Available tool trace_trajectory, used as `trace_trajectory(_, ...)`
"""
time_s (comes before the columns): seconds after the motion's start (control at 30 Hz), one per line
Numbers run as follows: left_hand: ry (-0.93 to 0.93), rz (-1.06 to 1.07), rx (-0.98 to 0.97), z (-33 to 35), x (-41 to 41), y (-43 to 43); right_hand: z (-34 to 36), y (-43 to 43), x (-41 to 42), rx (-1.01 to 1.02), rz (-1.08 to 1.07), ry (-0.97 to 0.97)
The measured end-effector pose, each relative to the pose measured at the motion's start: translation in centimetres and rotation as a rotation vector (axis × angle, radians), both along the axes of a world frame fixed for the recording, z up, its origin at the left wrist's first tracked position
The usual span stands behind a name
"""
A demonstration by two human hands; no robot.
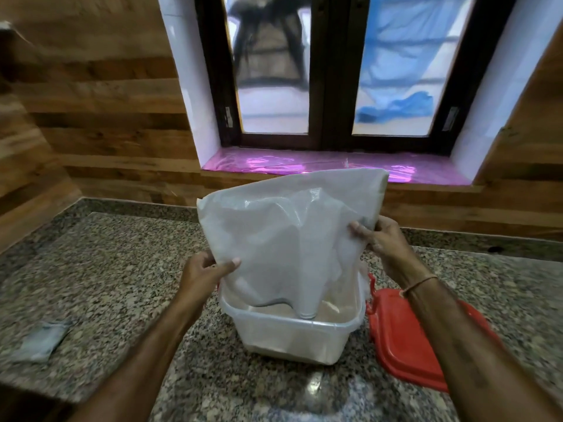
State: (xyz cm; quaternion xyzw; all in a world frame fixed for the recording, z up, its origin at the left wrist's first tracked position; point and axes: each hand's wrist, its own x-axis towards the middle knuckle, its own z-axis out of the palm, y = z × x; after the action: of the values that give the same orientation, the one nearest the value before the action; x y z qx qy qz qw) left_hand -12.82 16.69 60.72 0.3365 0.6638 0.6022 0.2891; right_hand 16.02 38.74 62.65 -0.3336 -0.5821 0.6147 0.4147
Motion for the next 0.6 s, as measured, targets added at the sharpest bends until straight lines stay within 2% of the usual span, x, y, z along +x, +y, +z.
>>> trace_trajectory(0.1,-0.053,0.035,0.111,1.4,-0.2,0.8,-1.4,-0.7,0.7,0.028,0.136,-0.170)
trace_trajectory(0.17,-0.091,0.030,0.177,2.8,0.0,1.6,-2.6,-0.9,0.5,0.065,0.088,-0.241)
trace_trajectory(0.3,-0.112,0.069,0.258,3.2,0.0,2.5,-1.7,-0.2,-0.5,0.104,-0.067,-0.132)
trace_trajectory(0.37,-0.162,0.109,0.261,2.5,-0.4,2.6,-0.2,0.0,-0.4,0.122,-0.002,-0.053)
trace_trajectory(0.4,-0.194,0.125,0.257,2.2,-0.7,2.6,0.1,-0.1,-0.2,0.133,0.067,-0.073)
trace_trajectory(0.47,-0.225,0.143,0.242,1.7,-1.2,2.9,-0.6,-0.5,0.2,0.188,0.191,-0.269)
trace_trajectory(0.53,-0.236,0.116,0.218,1.7,-1.2,3.0,-2.2,-0.7,0.3,0.244,0.135,-0.437)
trace_trajectory(0.6,-0.230,0.002,0.176,1.7,-1.0,2.6,-2.7,-0.6,0.1,0.249,0.030,-0.398)
